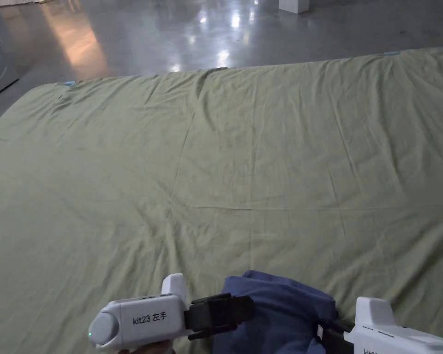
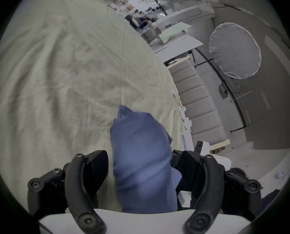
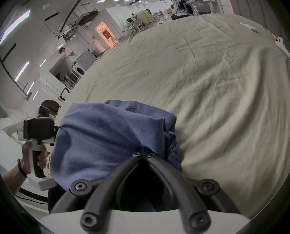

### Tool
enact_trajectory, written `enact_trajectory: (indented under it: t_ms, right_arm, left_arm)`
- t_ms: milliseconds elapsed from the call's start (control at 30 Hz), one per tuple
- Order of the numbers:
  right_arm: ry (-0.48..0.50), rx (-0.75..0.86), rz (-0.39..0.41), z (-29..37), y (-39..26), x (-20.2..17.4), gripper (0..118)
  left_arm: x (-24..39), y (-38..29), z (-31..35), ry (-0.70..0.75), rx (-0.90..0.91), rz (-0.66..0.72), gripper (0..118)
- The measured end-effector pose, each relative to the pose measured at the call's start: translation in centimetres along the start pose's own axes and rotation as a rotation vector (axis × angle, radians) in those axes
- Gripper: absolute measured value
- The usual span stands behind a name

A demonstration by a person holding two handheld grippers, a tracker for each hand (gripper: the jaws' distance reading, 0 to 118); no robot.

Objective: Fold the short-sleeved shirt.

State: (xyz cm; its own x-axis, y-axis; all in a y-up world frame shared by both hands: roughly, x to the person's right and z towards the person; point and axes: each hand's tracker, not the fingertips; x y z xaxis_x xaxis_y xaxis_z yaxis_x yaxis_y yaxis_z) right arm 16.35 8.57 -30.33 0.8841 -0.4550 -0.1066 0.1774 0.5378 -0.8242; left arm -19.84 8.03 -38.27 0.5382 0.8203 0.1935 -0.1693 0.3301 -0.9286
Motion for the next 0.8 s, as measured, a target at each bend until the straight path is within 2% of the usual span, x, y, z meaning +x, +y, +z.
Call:
enact_trajectory:
  t_ms: [67,100,133,167,233,300,367,400,433,467,533,633,733,800]
  right_arm:
    - [0.001,0.004,-0.005,0.0,-0.1,0.0,1]
    - [0.001,0.006,-0.005,0.0,-0.2,0.0,1]
    - [0.0,0.009,-0.007,0.0,-0.3,0.0,1]
    - [0.009,0.016,-0.022,0.1,-0.4,0.2,1]
    - [0.024,0.023,-0.049,0.2,-0.5,0.5,1]
    - [0.032,-0.004,-0.098,0.6,0.1,0.3,1]
    - [-0.001,-0.071,-0.254,1.6,1.4,-0.7,1]
    - [0.038,-0.031,-0.28,2.4,1.8,-1.3,1]
    - [0.103,0.026,-0.277,3.3,2.0,-1.9,1]
    - [0.162,0.067,-0.225,4.2,2.4,-2.7,1]
    - [0.155,0.065,-0.165,5.4,2.6,-4.2,1]
    - [0.158,0.038,-0.113,6.3,1.4,-5.2,1]
    - [0.166,-0.023,-0.162,6.4,-0.5,-4.7,1]
    - [0.119,-0.076,-0.218,6.6,-1.8,-4.2,1]
  left_arm:
    - [0.2,0.3,-1.5,-0.003,-0.048,0.03,88]
    - [0.5,0.1,-2.1,0.042,-0.073,0.008,83]
    - [1.0,-0.4,-2.5,0.125,-0.054,-0.043,64]
    - [1.0,-0.4,-2.6,0.184,-0.054,-0.062,51]
    - [0.9,-0.5,-1.9,0.097,-0.034,-0.004,46]
    - [1.6,-0.4,-1.3,0.114,-0.035,0.042,44]
    - [2.3,-0.4,0.3,0.064,0.002,0.159,41]
    - [2.4,-0.2,1.5,0.041,-0.002,0.209,41]
    - [2.7,0.1,3.2,0.019,0.031,0.205,40]
    - [2.6,0.7,5.3,0.041,0.042,0.162,40]
    - [1.9,2.1,10.0,0.068,0.111,0.151,40]
    - [-0.4,4.6,18.7,0.214,0.161,0.101,40]
    - [-3.3,6.4,26.8,0.401,0.229,0.12,40]
    - [-5.8,7.5,31.0,0.477,0.236,0.191,40]
